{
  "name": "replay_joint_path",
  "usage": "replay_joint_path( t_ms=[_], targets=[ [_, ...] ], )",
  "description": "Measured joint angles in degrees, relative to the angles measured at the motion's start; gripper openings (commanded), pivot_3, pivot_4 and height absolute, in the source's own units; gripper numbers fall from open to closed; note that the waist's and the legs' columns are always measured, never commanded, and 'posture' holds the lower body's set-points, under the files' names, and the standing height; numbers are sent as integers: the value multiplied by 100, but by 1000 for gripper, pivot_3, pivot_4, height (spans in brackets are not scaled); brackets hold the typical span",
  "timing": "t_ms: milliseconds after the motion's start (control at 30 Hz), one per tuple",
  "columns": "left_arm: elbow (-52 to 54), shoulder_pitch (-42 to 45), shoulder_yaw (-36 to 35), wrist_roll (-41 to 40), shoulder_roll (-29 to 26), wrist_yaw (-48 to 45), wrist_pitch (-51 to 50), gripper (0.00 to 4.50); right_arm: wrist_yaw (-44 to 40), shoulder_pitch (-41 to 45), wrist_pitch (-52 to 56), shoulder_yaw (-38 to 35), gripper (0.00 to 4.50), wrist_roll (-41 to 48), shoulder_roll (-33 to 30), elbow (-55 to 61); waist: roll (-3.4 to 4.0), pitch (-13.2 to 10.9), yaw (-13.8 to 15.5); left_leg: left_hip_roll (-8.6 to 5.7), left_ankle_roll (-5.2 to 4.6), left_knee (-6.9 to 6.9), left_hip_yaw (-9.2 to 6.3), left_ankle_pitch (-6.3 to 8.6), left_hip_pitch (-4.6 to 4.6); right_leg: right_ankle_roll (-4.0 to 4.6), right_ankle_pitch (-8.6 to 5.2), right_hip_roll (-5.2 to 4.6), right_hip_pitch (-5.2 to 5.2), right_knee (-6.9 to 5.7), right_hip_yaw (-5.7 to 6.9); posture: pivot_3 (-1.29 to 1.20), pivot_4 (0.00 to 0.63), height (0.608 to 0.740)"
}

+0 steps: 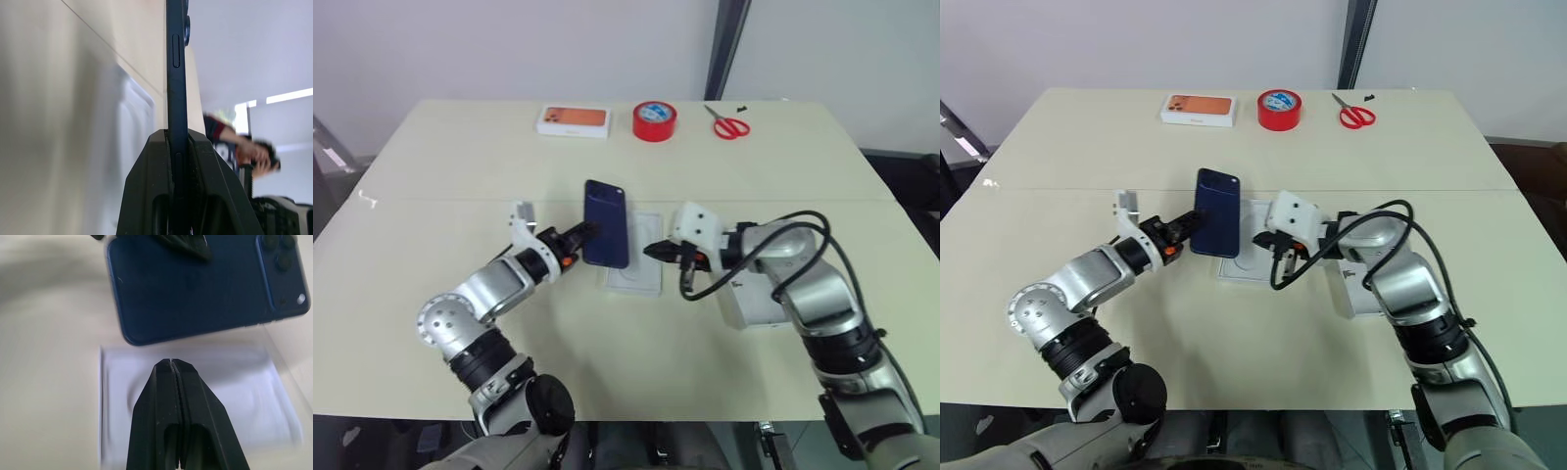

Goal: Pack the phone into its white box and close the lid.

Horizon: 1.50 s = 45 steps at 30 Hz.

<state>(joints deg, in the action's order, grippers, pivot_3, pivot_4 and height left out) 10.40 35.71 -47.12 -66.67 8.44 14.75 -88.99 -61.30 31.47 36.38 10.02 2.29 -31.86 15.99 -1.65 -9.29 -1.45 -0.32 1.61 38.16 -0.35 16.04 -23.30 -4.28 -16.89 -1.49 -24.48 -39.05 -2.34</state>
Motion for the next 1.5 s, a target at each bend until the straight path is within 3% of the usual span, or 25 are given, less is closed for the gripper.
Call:
replay_joint_path(
  t_ms=[533, 633, 833, 867, 1000, 1333, 1433, 1500],
  targets=[
    [-859, -173, 1369, 229, -159, 91, 784, 26, 487, -256, -2, -80, 0, 337, -309, 55, 0, 0, 74, -1, 3, 5, 0, -2, -6, 0, 0, -2, 0, 4, 1, 0, 150, 733],
    [-919, -173, 1487, 246, -181, 81, 860, 1275, 536, -255, -11, -77, 0, 363, -309, 55, -1, 0, 79, -1, 3, 6, 0, -3, -6, 0, 0, -3, 0, 4, 1, 0, 150, 733],
    [-846, -243, 1690, 169, -237, 6, 948, 4361, 607, -251, -55, -23, 0, 364, -314, 49, 0, 0, 80, -1, 3, 6, 0, -3, -6, 0, 0, -3, 0, 4, 1, 0, 150, 733],
    [-785, -250, 1720, 107, -245, -4, 945, 4448, 615, -248, -63, -11, 0, 364, -314, 49, 0, 0, 80, -1, 3, 6, 0, -3, -6, 0, 0, -3, 0, 4, 1, 0, 150, 733],
    [-505, -439, 1849, -162, -510, -26, 877, 4448, 635, -239, -78, 37, 0, 364, -358, 38, 0, 0, 61, 0, 3, 6, 0, -3, -5, 0, 0, -1, 0, 1, 0, 0, 150, 733],
    [381, -331, 2410, -652, -2088, -547, 798, 4448, 764, -101, -190, 178, 0, 250, -482, -326, 1, 1, 74, -1, 6, 6, 0, -5, -5, 1, 0, -3, 0, 3, 1, 0, 150, 733],
    [432, -311, 2606, -382, -2535, -763, 1031, 3597, 886, 35, -183, 286, 0, 71, -524, -583, 1, 0, 49, 0, 8, 5, 0, -6, -3, 1, -1, -1, 0, 1, 0, 0, 150, 733],
    [454, -358, 2924, 227, -3109, -1048, 1427, 2694, 993, 195, -107, 356, 0, -86, -524, -808, 2, 0, 34, 1, 9, 2, 1, -7, 0, 2, -1, 2, 0, -1, 0, 0, 150, 733]
  ],
)
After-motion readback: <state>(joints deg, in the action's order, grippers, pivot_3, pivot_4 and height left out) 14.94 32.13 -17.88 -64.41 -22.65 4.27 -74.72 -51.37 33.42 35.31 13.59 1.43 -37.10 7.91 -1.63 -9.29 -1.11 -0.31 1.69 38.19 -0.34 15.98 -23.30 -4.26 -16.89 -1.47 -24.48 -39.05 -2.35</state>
